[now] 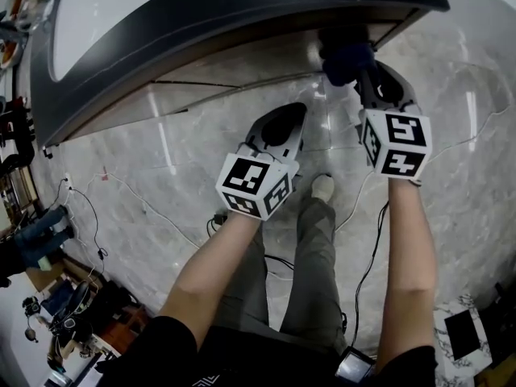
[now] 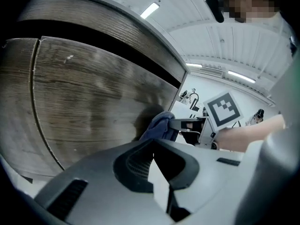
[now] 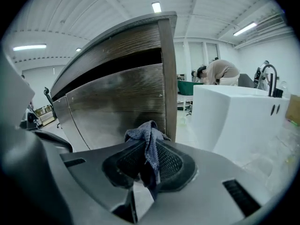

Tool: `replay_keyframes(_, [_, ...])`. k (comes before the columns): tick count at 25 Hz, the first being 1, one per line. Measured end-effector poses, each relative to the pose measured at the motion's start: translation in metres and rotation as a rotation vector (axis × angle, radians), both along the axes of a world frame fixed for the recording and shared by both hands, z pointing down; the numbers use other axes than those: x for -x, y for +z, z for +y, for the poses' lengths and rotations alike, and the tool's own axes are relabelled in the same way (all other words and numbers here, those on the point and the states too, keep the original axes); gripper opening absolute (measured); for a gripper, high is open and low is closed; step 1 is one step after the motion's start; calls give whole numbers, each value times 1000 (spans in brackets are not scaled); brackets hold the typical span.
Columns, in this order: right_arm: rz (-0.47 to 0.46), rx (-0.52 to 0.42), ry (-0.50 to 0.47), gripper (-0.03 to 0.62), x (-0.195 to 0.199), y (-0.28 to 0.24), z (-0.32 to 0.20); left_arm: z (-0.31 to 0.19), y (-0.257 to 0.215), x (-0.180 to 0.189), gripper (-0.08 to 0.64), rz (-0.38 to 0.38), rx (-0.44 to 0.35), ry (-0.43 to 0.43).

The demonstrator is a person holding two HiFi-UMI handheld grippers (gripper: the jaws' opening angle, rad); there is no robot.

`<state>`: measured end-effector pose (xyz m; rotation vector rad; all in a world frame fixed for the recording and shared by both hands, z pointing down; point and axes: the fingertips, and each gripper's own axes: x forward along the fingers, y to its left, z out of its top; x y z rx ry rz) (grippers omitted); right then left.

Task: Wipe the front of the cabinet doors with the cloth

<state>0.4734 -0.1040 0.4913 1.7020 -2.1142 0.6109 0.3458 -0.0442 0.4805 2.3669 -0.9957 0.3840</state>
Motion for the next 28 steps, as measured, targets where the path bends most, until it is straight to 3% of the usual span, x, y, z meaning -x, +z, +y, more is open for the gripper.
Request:
replay_keyframes(4, [-63, -14, 21, 67, -5, 0, 10, 2, 3, -9, 0, 2, 0, 5])
replay_keyframes(10, [-102, 19, -91, 67, 54, 17, 40, 6, 10, 7, 0, -7, 20, -17])
replay_keyframes(22, [-98, 107, -254, 67, 183, 50, 43, -2, 32, 109, 0, -46, 54, -108])
replay_keyframes(28, [-94, 137, -313, 67, 253, 75, 34, -6, 60, 178, 0, -69, 75, -166])
